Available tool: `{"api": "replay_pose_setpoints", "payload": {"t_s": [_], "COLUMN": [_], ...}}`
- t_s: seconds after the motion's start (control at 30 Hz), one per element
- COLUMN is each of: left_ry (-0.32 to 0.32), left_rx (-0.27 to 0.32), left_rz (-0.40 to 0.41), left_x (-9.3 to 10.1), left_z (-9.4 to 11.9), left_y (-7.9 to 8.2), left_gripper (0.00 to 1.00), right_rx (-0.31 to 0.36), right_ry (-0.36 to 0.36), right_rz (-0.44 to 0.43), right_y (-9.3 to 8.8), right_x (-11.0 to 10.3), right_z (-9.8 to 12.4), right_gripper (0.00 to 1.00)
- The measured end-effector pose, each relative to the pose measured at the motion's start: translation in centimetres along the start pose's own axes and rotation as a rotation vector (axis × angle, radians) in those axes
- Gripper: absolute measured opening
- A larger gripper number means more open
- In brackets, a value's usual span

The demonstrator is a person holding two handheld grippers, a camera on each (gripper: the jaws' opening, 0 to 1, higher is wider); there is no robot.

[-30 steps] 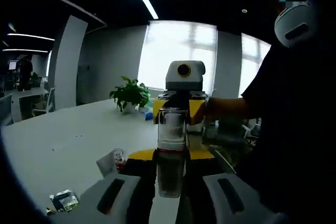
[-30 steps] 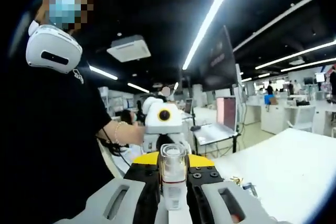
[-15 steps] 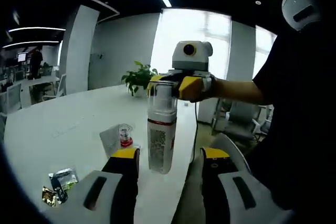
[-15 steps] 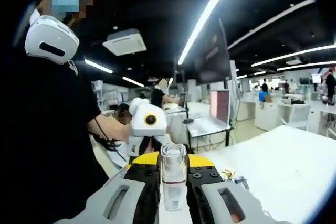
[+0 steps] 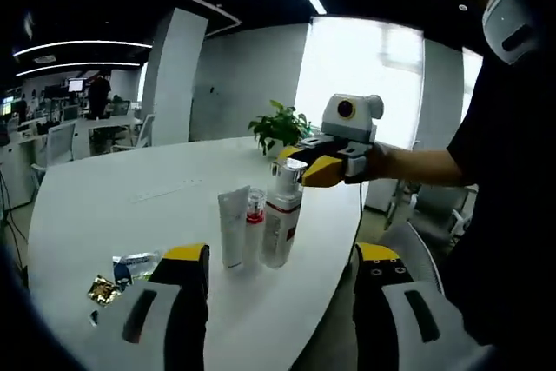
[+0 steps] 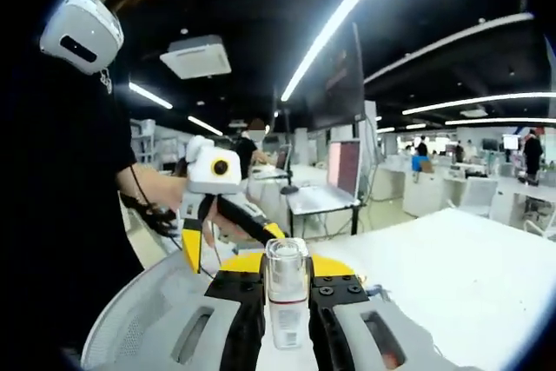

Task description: Arrange the skincare products in the storage area until every visible bottle or jar stands upright without overlapping.

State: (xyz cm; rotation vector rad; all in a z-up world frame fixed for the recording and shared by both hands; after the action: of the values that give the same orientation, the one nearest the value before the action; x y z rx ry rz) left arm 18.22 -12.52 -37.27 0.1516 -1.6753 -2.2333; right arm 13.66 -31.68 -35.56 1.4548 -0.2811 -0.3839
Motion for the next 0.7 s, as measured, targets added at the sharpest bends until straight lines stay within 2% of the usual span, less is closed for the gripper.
{"api": "replay_pose_setpoints", "payload": {"t_s": [0.1, 0.17, 0.33, 0.37, 0.43, 0.7], "left_ry": [0.022, 0.035, 0.058, 0.111, 0.126, 0.149], "left_rx": [-0.002, -0.021, -0.025, -0.028, -0.017, -0.052], "left_rz": [0.003, 0.005, 0.018, 0.058, 0.08, 0.039], "left_x": [-0.3, -0.4, -0.8, -1.2, -1.4, -1.8], "left_z": [-0.1, -0.2, -0.3, -0.4, -0.5, -0.4], "left_y": [-0.4, -0.7, -1.2, -1.4, -1.6, -1.7], "left_gripper": [0.72, 0.74, 0.8, 0.87, 0.99, 0.99], "right_rx": [-0.005, -0.006, -0.008, -0.013, -0.036, -0.06], "right_ry": [0.001, -0.001, -0.004, -0.011, -0.026, -0.03], "right_rz": [0.013, 0.007, 0.011, 0.019, 0.035, 0.036], "right_y": [-0.9, -1.5, -3.2, -3.6, -4.4, -6.8], "right_x": [0.4, 0.7, 1.2, 1.2, 1.4, 2.2], "right_z": [0.2, 0.3, 0.5, 0.4, 0.3, 0.3], "right_gripper": [0.09, 0.09, 0.09, 0.09, 0.09, 0.09]}}
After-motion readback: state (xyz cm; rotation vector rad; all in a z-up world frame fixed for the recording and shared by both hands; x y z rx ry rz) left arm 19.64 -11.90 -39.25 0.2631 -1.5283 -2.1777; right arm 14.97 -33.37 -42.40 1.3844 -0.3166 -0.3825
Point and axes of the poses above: the point that each gripper's makers call its tool centre point, and the gripper's own axes: z roughly backward along the fingers, x roughly to its right, y roughly out of its top, the point moved 8 cm from there along z, roughly backward along the fingers, and after that the axes turned 15 degrees about y, right-handed, at the moved point
